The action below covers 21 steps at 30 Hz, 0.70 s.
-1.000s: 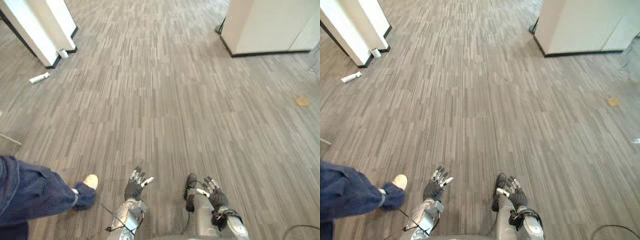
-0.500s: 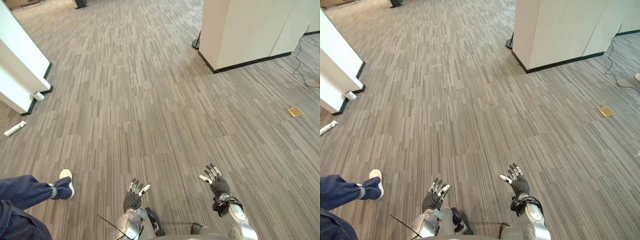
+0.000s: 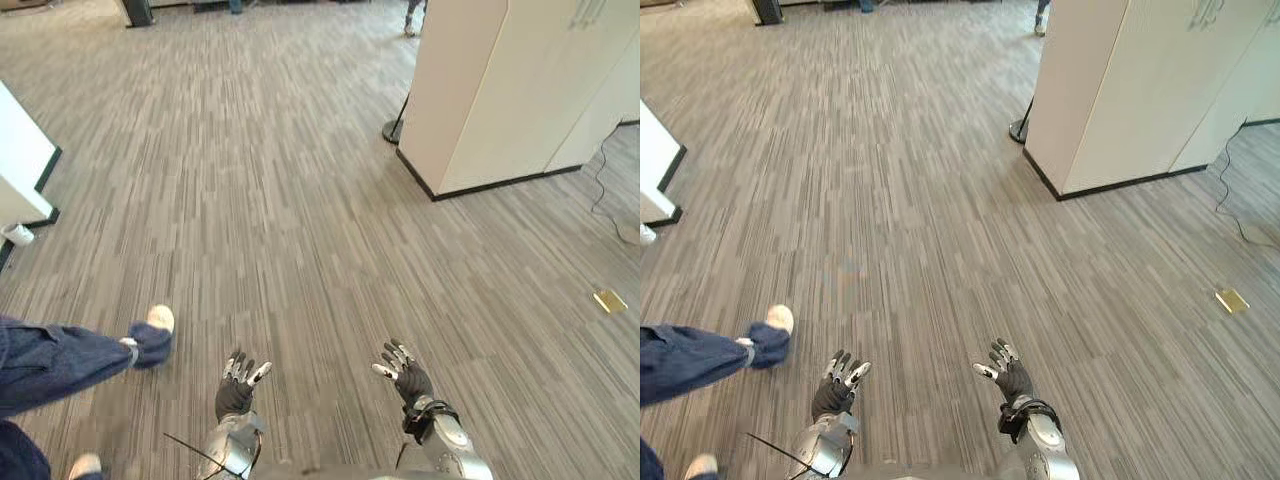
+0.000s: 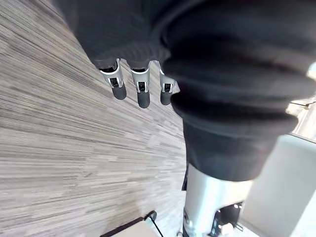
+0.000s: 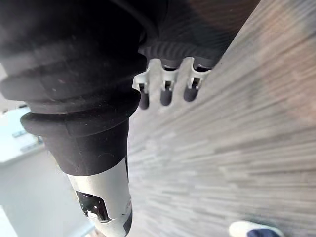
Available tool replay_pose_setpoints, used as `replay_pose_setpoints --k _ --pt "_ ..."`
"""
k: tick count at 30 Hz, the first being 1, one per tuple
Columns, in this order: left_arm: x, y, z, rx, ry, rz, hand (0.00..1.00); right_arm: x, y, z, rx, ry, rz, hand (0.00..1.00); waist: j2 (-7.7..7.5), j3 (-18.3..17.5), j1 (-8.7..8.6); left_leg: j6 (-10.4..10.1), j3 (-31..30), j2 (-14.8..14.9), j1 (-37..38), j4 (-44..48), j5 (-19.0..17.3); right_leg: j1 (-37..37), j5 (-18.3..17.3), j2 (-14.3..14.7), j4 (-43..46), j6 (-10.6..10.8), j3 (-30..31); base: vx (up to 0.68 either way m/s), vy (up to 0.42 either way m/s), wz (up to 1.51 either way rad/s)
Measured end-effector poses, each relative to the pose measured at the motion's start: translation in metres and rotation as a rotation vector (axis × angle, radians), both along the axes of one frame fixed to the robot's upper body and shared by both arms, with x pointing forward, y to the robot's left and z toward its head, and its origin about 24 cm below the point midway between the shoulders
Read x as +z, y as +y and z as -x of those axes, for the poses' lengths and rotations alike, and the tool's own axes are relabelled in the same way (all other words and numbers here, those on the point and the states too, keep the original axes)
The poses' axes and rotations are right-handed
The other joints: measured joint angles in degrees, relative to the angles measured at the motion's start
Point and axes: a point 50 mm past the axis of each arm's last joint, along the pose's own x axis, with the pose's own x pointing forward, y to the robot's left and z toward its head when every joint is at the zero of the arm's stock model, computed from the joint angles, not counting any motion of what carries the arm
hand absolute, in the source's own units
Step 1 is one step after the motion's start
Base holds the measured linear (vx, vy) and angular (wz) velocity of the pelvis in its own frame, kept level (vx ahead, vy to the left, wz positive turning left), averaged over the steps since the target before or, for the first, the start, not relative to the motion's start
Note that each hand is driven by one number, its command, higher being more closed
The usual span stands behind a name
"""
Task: Organize washtable
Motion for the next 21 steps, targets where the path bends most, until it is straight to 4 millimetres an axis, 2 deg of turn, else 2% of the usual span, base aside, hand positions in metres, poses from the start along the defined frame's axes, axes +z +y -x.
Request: replay_pose_setpoints --k 1,2,3,4,5,6,7,8,9,10,11,12,13,14,15,16,18,19,20,21 --pt "0.000 -0.003 -0.003 -0.015 -0.004 0.002 0.00 0.000 -0.001 0.000 -0.003 0.003 0.003 0.00 0.04 0.1 -0.13 -0.6 -0.1 0.3 0.9 -0.3 -0.4 -0.3 2.2 0.6 -7.7 1.1 0.1 0.71 -0.258 0.67" --pt "0.001 -0.007 -0.009 -0.036 -0.013 0.004 0.00 -0.001 -0.004 0.001 -0.007 0.005 0.008 0.00 -0.60 0.1 -0.67 -2.4 -1.0 0.6 3.2 -0.6 -2.1 1.0 8.3 1.2 -26.7 4.4 0.6 0.63 -0.248 0.66" --pt "0.003 -0.006 -0.012 -0.046 -0.020 -0.012 0.00 -0.002 -0.004 0.003 -0.010 0.010 0.008 0.00 -1.92 0.0 -0.80 -4.0 -2.2 0.3 4.9 -0.4 -3.4 0.9 9.0 0.8 -31.6 5.4 1.9 0.66 -0.266 0.70" --pt "0.002 -0.009 -0.015 -0.052 -0.018 -0.013 0.00 -0.003 -0.005 0.005 -0.012 0.017 0.011 0.00 -2.26 0.0 -0.87 -4.8 -3.0 0.8 6.2 -0.1 -4.4 0.9 14.8 0.9 -30.0 5.2 3.7 0.58 -0.214 0.59" --pt "0.000 -0.019 -0.018 -0.078 -0.010 0.000 0.00 -0.001 -0.013 0.003 -0.028 0.011 0.030 0.00 0.14 0.7 -0.63 -4.2 -4.1 2.9 6.3 2.1 -4.0 0.2 16.9 1.6 -24.6 5.3 4.1 0.81 -0.359 0.59" --pt "-0.001 -0.025 -0.017 -0.097 -0.010 0.010 0.00 0.000 -0.019 0.001 -0.052 0.004 0.035 0.00 0.74 0.8 -0.54 -3.4 -5.6 4.2 4.5 7.4 -1.7 -0.4 17.2 2.2 -19.6 4.1 5.7 0.78 -0.385 0.54" --pt "-0.002 -0.027 -0.016 -0.097 -0.003 0.014 0.00 0.000 -0.020 0.002 -0.057 0.004 0.037 0.00 0.97 0.8 -0.35 -3.8 -6.0 5.1 3.6 11.4 -0.4 -0.4 16.0 2.8 -17.1 1.5 6.4 0.59 -0.353 0.22" --pt "-0.005 -0.029 -0.011 -0.092 0.015 0.025 0.00 0.002 -0.026 0.002 -0.061 -0.003 0.050 0.00 2.20 0.7 0.24 -6.6 -6.2 8.0 0.3 22.3 3.8 0.3 10.9 3.6 -12.7 0.3 5.7 0.60 -0.311 -0.02" --pt "-0.010 -0.031 -0.005 -0.091 0.041 0.032 0.00 0.002 -0.030 0.002 -0.058 -0.003 0.062 0.00 4.10 0.8 0.25 -10.3 -7.3 12.7 -4.8 34.3 12.3 3.3 7.6 5.3 -12.1 -0.6 3.6 0.63 -0.241 -0.10" --pt "-0.012 -0.031 -0.002 -0.093 0.057 0.033 0.00 0.002 -0.030 0.001 -0.058 -0.003 0.062 0.00 4.88 0.7 0.43 -10.3 -7.6 14.9 -7.4 39.7 18.2 5.2 6.4 6.4 -12.9 -1.1 2.9 0.78 -0.212 -0.05" --pt "-0.017 -0.033 0.002 -0.100 0.083 0.038 0.00 0.005 -0.033 -0.001 -0.070 -0.015 0.070 0.00 5.94 0.6 1.24 -9.0 -6.8 18.1 -12.5 51.3 19.4 8.8 5.1 8.3 -14.8 -2.2 2.3 0.52 -0.079 -0.08" --pt "-0.018 -0.033 0.003 -0.100 0.094 0.043 0.00 0.005 -0.035 -0.001 -0.073 -0.015 0.078 0.00 6.13 0.8 1.58 -6.5 -5.9 19.2 -15.2 57.1 17.8 11.3 4.6 9.2 -16.2 -2.5 2.4 0.60 -0.089 -0.13" --pt "-0.020 -0.033 0.005 -0.095 0.104 0.044 0.00 0.005 -0.037 -0.001 -0.080 -0.013 0.088 0.00 5.75 1.1 1.79 -1.7 -3.4 19.7 -18.3 63.4 14.1 16.0 3.7 10.0 -18.9 -2.4 2.7 0.54 -0.066 -0.14" --pt "-0.021 -0.031 0.009 -0.087 0.115 0.045 0.00 0.005 -0.037 -0.001 -0.084 -0.010 0.089 0.00 5.28 1.3 2.01 0.9 -0.3 19.6 -19.8 64.3 12.0 19.7 3.5 10.4 -21.6 -2.1 3.1 0.53 -0.039 -0.16" --pt "-0.022 -0.030 0.011 -0.074 0.121 0.047 0.00 0.005 -0.037 -0.001 -0.090 -0.010 0.086 0.00 4.88 1.3 2.27 1.5 2.9 19.6 -21.6 62.9 10.1 22.9 3.4 10.6 -24.4 -2.0 3.4 0.61 0.011 -0.32" --pt "-0.022 -0.025 0.013 -0.046 0.123 0.049 0.00 0.006 -0.036 -0.002 -0.098 -0.014 0.081 0.00 4.28 1.2 3.28 1.0 8.2 19.7 -25.9 55.2 7.2 26.7 2.8 10.6 -28.1 -1.1 4.1 0.49 0.043 -0.34" --pt "-0.022 -0.023 0.014 -0.034 0.123 0.048 0.00 0.007 -0.036 -0.004 -0.097 -0.020 0.080 0.00 4.29 1.2 3.50 1.1 10.4 19.6 -28.6 47.5 6.7 28.9 2.0 10.4 -29.5 0.1 4.8 0.44 0.098 -0.30" --pt "-0.022 -0.021 0.015 -0.024 0.125 0.048 0.00 0.007 -0.036 -0.005 -0.096 -0.024 0.081 0.00 4.16 1.3 3.58 0.5 11.3 18.1 -30.5 37.3 7.0 30.5 1.0 9.8 -30.4 1.6 5.1 0.60 0.274 -0.25" --pt "-0.021 -0.020 0.014 -0.018 0.118 0.049 0.00 0.008 -0.036 -0.005 -0.094 -0.025 0.083 0.00 3.85 1.4 3.56 -2.0 11.4 15.6 -31.2 25.5 8.7 32.3 -0.3 8.5 -31.1 3.4 5.2 0.61 0.319 -0.20" --pt "-0.020 -0.019 0.013 -0.014 0.112 0.049 0.00 0.008 -0.036 -0.005 -0.093 -0.025 0.085 0.00 3.74 1.4 3.56 -3.9 11.4 14.3 -31.3 19.4 9.9 33.3 -0.9 8.0 -31.6 4.3 5.2 0.52 0.318 -0.12"
